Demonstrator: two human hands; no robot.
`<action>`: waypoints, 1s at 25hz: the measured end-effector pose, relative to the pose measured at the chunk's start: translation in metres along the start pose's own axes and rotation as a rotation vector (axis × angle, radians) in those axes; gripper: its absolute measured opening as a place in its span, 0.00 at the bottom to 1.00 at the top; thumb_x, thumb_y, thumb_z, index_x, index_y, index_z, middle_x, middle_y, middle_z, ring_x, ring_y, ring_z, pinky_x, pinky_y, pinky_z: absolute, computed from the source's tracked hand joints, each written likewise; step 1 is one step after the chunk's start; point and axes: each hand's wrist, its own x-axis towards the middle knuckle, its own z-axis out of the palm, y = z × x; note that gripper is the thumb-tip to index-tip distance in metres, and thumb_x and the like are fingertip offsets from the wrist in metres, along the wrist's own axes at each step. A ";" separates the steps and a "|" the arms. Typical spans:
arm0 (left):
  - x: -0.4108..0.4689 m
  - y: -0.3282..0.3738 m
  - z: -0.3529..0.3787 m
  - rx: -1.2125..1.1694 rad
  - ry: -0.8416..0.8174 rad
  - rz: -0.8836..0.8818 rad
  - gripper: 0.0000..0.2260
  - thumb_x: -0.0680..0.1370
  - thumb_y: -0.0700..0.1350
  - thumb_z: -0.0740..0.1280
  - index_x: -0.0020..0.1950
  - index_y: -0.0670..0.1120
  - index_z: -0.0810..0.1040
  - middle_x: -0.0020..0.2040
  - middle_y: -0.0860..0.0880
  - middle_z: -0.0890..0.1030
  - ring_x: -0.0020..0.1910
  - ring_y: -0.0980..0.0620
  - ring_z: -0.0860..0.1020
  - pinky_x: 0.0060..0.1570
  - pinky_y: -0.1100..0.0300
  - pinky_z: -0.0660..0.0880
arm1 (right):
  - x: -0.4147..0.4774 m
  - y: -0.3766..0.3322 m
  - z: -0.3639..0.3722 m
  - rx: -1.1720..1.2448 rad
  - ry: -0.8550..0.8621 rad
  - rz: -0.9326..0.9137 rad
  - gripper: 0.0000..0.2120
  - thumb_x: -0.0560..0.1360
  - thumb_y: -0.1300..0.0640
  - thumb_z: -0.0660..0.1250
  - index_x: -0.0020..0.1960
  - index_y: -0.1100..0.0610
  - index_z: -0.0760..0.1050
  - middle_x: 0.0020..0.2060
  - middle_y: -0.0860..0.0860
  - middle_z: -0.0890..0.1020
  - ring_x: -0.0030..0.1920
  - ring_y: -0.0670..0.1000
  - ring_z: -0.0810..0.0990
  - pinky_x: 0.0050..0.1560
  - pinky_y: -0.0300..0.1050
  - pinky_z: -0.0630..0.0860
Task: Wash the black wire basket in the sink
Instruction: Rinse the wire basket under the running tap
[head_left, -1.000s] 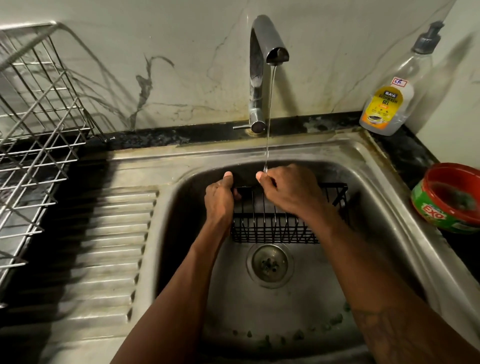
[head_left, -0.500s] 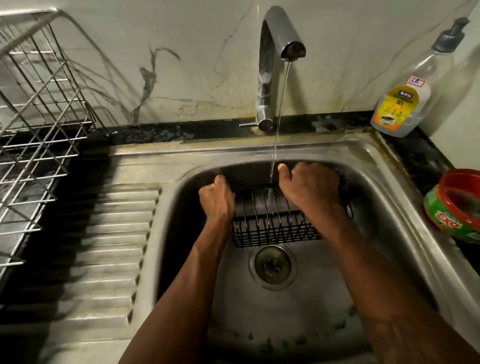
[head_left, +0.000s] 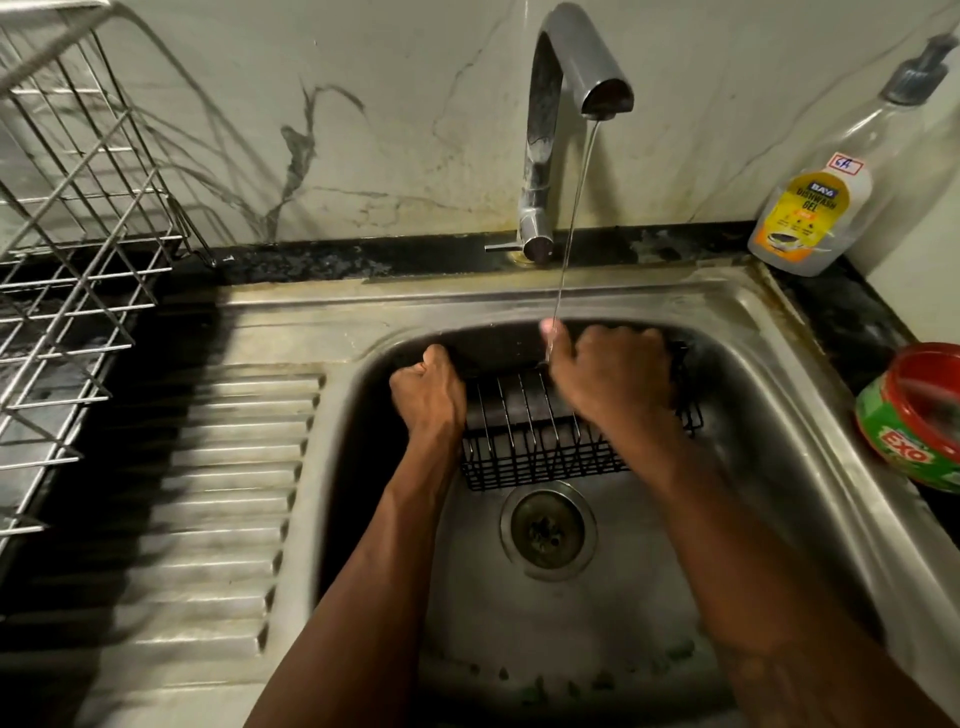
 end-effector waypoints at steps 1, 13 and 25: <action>0.000 -0.001 -0.001 0.012 -0.018 0.015 0.17 0.81 0.45 0.63 0.33 0.44 0.71 0.31 0.47 0.72 0.30 0.50 0.70 0.33 0.53 0.68 | 0.002 0.009 -0.001 -0.017 0.020 0.078 0.36 0.83 0.36 0.42 0.34 0.56 0.76 0.28 0.53 0.74 0.33 0.53 0.74 0.54 0.52 0.70; 0.004 -0.002 0.003 -0.019 -0.005 0.010 0.20 0.77 0.44 0.64 0.25 0.46 0.66 0.27 0.47 0.68 0.28 0.50 0.66 0.31 0.53 0.63 | -0.010 0.013 0.002 0.016 -0.013 -0.030 0.40 0.79 0.28 0.38 0.42 0.52 0.80 0.38 0.53 0.81 0.47 0.57 0.79 0.58 0.54 0.70; 0.005 -0.007 0.004 0.042 -0.026 0.060 0.20 0.78 0.44 0.64 0.26 0.43 0.69 0.25 0.48 0.68 0.28 0.50 0.66 0.31 0.50 0.65 | -0.009 -0.005 0.002 0.040 -0.018 -0.030 0.39 0.81 0.31 0.39 0.35 0.55 0.77 0.30 0.53 0.78 0.37 0.54 0.79 0.57 0.54 0.68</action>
